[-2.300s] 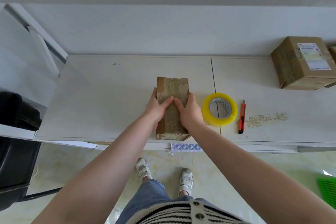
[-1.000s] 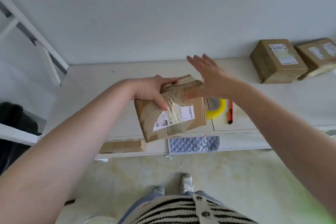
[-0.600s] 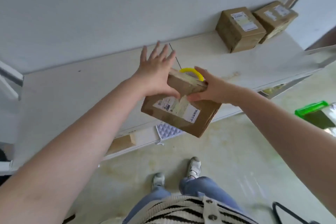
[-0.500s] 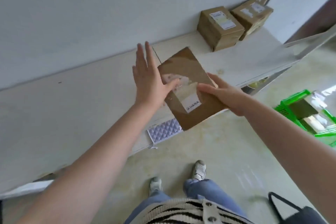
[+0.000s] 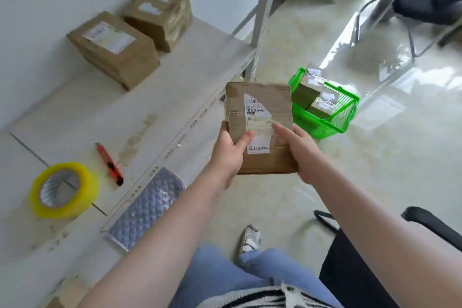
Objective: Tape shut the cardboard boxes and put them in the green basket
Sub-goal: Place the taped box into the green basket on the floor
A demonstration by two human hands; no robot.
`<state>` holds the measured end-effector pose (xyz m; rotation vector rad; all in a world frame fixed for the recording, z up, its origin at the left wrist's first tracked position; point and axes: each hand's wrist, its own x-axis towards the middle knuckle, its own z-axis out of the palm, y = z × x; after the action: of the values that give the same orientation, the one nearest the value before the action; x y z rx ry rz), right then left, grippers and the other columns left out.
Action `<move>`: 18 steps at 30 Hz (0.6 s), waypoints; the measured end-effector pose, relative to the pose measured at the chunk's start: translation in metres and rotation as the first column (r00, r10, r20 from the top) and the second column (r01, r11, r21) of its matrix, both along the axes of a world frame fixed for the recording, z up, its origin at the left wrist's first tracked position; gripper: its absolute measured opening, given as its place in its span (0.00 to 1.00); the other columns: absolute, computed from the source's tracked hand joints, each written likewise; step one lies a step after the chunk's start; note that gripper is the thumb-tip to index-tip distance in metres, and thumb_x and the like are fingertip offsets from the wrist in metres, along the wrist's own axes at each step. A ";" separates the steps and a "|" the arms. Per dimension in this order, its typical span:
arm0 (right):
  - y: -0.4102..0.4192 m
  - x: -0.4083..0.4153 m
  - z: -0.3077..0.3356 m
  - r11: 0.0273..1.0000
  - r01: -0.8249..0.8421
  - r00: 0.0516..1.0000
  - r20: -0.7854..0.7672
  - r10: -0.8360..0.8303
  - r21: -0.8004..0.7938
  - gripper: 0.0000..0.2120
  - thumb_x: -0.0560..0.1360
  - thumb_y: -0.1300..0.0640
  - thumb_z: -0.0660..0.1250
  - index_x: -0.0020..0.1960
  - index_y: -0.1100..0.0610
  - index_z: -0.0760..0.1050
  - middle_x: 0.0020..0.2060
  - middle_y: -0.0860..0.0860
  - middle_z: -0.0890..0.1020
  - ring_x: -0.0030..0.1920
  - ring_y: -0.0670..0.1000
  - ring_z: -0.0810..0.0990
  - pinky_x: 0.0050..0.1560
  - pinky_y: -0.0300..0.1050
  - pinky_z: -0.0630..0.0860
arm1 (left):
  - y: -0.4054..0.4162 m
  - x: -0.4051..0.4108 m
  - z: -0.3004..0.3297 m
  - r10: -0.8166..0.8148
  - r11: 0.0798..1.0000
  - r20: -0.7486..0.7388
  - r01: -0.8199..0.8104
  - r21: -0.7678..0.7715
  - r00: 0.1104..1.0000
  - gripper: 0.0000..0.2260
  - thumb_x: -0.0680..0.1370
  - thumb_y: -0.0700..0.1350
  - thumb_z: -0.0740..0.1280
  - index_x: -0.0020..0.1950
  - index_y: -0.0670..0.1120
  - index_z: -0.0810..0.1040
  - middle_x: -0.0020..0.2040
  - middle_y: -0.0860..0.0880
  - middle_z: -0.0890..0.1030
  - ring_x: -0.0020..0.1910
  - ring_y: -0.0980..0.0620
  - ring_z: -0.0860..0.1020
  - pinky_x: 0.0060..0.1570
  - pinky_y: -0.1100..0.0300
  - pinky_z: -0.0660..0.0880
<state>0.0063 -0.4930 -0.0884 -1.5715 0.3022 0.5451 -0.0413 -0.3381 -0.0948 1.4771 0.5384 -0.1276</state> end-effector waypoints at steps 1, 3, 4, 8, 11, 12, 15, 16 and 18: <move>-0.018 0.012 -0.005 0.999 0.045 0.999 -0.004 -0.045 -0.002 0.09 0.77 0.51 0.69 0.56 0.51 0.79 0.48 0.49 0.86 0.49 0.51 0.85 0.55 0.51 0.79 | -0.017 0.019 -0.003 -0.048 0.999 -0.022 0.048 -0.004 0.999 0.17 0.79 0.48 0.68 0.66 0.45 0.72 0.54 0.54 0.82 0.49 0.63 0.81 0.46 0.68 0.77; -0.050 0.034 -0.015 0.992 0.122 0.992 -0.028 -0.122 -0.014 0.09 0.77 0.50 0.69 0.55 0.51 0.79 0.48 0.49 0.86 0.49 0.52 0.85 0.55 0.52 0.80 | -0.047 0.055 -0.009 -0.131 0.991 -0.074 0.129 -0.031 0.989 0.18 0.79 0.48 0.68 0.67 0.44 0.71 0.58 0.49 0.82 0.55 0.53 0.81 0.57 0.55 0.78; -0.065 0.045 -0.019 0.988 0.156 0.987 -0.045 -0.157 -0.014 0.08 0.77 0.50 0.69 0.55 0.51 0.78 0.49 0.49 0.86 0.49 0.51 0.85 0.54 0.52 0.80 | -0.061 0.072 -0.012 -0.165 0.986 -0.092 0.161 -0.050 0.982 0.18 0.80 0.48 0.67 0.67 0.44 0.71 0.59 0.48 0.81 0.57 0.50 0.80 0.61 0.51 0.76; -0.107 0.086 -0.039 0.962 0.272 0.956 -0.105 -0.273 -0.022 0.07 0.77 0.49 0.69 0.53 0.50 0.78 0.47 0.46 0.85 0.46 0.47 0.84 0.50 0.47 0.80 | -0.102 0.135 -0.023 -0.300 0.953 -0.141 0.291 -0.083 0.943 0.19 0.80 0.47 0.67 0.70 0.46 0.70 0.61 0.48 0.81 0.59 0.49 0.80 0.62 0.51 0.75; -0.134 0.132 -0.054 0.938 0.346 0.930 -0.119 -0.347 -0.030 0.08 0.77 0.49 0.68 0.53 0.50 0.77 0.45 0.44 0.85 0.43 0.44 0.84 0.43 0.42 0.78 | -0.128 0.193 -0.034 -0.383 0.924 -0.155 0.378 -0.060 0.911 0.19 0.80 0.47 0.67 0.70 0.45 0.70 0.60 0.48 0.81 0.56 0.50 0.80 0.60 0.53 0.76; -0.143 0.150 -0.058 0.931 0.363 0.924 -0.117 -0.364 -0.035 0.09 0.77 0.48 0.68 0.54 0.51 0.77 0.45 0.44 0.85 0.42 0.43 0.84 0.41 0.41 0.78 | -0.136 0.214 -0.037 -0.402 0.916 -0.157 0.399 -0.052 0.902 0.19 0.80 0.47 0.67 0.69 0.44 0.71 0.59 0.48 0.81 0.54 0.51 0.80 0.56 0.56 0.77; -0.166 0.202 -0.073 0.904 0.420 0.896 -0.122 -0.427 -0.079 0.12 0.77 0.47 0.68 0.58 0.51 0.76 0.50 0.46 0.84 0.48 0.47 0.83 0.51 0.46 0.79 | -0.162 0.276 -0.048 -0.468 0.883 -0.165 0.467 -0.047 0.868 0.17 0.80 0.46 0.67 0.68 0.43 0.73 0.60 0.45 0.81 0.52 0.51 0.80 0.53 0.59 0.77; -0.173 0.220 -0.077 0.894 0.439 0.885 -0.127 -0.448 -0.089 0.12 0.77 0.47 0.68 0.58 0.50 0.76 0.52 0.48 0.83 0.51 0.49 0.82 0.56 0.49 0.79 | -0.171 0.297 -0.052 -0.491 0.870 -0.164 0.490 -0.047 0.856 0.17 0.80 0.45 0.67 0.68 0.42 0.72 0.61 0.45 0.81 0.54 0.49 0.80 0.55 0.57 0.77; -0.188 0.255 -0.082 0.876 0.471 0.863 -0.148 -0.482 -0.105 0.12 0.78 0.47 0.67 0.59 0.51 0.75 0.55 0.50 0.83 0.53 0.52 0.81 0.59 0.51 0.77 | -0.188 0.340 -0.059 -0.536 0.843 -0.180 0.536 -0.055 0.825 0.18 0.80 0.44 0.66 0.69 0.42 0.71 0.62 0.44 0.80 0.59 0.47 0.79 0.62 0.54 0.75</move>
<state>0.2615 -0.6810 -0.1705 -1.4422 0.8242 0.2791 0.2991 -0.5257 -0.1540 1.5916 0.2545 -0.7211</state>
